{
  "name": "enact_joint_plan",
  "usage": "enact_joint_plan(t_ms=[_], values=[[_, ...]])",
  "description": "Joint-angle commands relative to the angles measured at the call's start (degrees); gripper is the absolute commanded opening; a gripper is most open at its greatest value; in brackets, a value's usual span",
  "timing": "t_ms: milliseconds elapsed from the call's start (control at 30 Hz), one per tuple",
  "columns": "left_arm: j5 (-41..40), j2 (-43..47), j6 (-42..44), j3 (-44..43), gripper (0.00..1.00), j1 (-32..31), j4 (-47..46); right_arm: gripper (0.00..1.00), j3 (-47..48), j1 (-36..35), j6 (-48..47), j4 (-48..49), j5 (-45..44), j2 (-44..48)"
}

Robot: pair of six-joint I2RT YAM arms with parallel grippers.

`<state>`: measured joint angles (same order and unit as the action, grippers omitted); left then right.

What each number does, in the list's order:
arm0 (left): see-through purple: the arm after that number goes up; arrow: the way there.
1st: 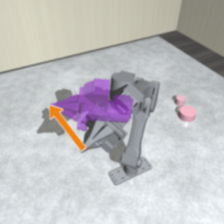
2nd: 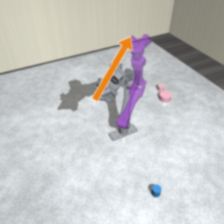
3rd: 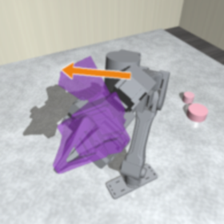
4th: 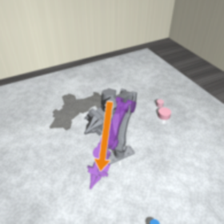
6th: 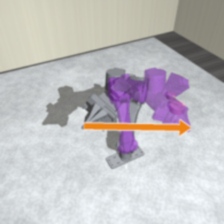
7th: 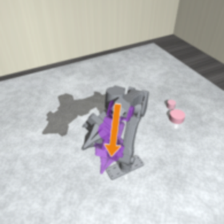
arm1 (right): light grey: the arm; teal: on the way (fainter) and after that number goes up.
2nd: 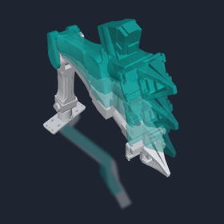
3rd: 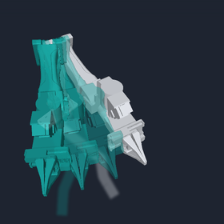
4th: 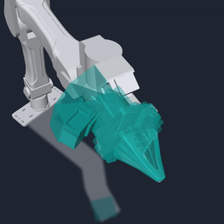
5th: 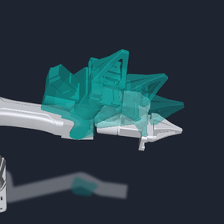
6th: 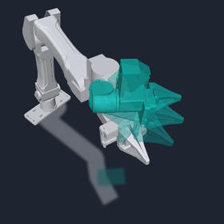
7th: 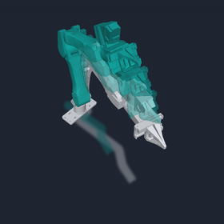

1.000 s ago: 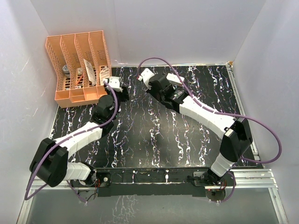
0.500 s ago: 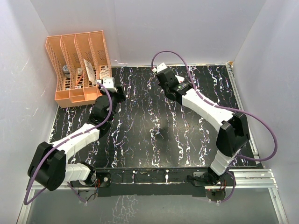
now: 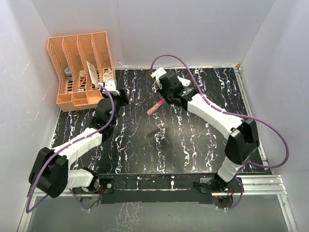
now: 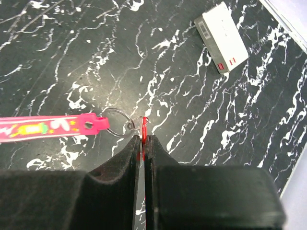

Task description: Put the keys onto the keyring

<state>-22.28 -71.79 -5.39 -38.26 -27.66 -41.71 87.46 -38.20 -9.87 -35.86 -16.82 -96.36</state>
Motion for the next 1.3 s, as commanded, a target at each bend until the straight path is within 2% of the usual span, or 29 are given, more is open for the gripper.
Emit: enact_joint_plan(t_ms=[0, 467, 800, 933, 1033, 1267], values=[[0.13, 2.22, -0.98, 0.18, 0.53, 0.50, -0.85, 0.00, 2.58, 1.45, 2.16, -1.32, -4.76, 0.05], [0.39, 2.88, -1.38, 0.18, 0.53, 0.94, -0.38, 0.00, 3.58, 0.48, 2.77, 0.29, 2.84, -1.38], [-1.98, 5.52, -3.24, 0.94, 0.54, 2.79, 1.23, 0.00, 4.90, -2.10, 4.21, 5.07, 14.21, -5.81], [-2.35, 8.68, -6.76, 0.72, 0.58, 5.72, 5.20, 0.00, 7.27, -4.64, 4.73, 5.78, 14.99, -8.48], [-3.65, 10.97, -9.87, 0.77, 0.72, 7.88, 8.11, 0.00, 9.01, -6.01, 5.60, 7.03, 16.83, -10.02], [0.23, 12.53, -15.34, 2.06, 0.74, 12.78, 10.28, 0.00, 6.83, -4.09, 6.18, 8.74, 15.69, -10.24]])
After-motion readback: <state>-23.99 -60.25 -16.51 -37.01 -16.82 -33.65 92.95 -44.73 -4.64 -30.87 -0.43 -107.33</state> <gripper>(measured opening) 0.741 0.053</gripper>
